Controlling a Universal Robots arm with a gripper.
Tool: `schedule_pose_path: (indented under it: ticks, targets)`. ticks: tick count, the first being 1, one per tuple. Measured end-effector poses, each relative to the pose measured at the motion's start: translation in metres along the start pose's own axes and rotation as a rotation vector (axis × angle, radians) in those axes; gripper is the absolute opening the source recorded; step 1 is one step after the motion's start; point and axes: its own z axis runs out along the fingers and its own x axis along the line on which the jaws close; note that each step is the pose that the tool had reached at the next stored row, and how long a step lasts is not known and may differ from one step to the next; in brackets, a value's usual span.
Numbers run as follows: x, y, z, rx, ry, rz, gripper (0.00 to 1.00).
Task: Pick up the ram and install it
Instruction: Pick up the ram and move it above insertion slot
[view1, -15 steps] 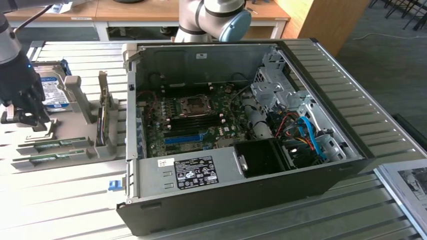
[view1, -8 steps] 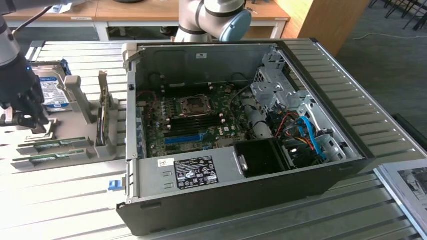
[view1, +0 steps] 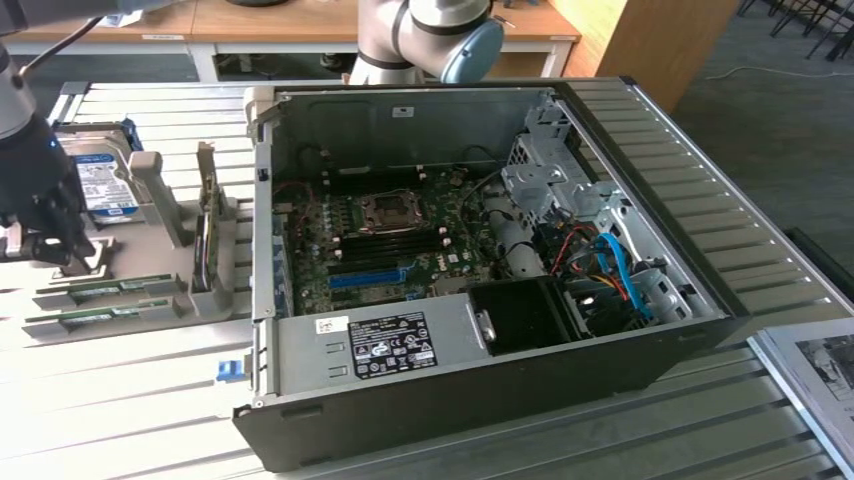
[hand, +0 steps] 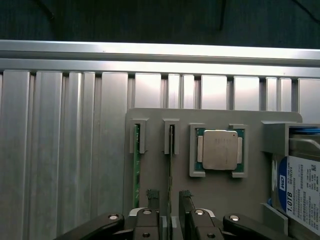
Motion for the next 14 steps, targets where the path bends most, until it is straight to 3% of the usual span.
schedule_pose_path:
  ticks: [14]
  targets:
    - [0.018, -0.0002, -0.0001, -0.0005, 0.0006, 0.000, 0.29]
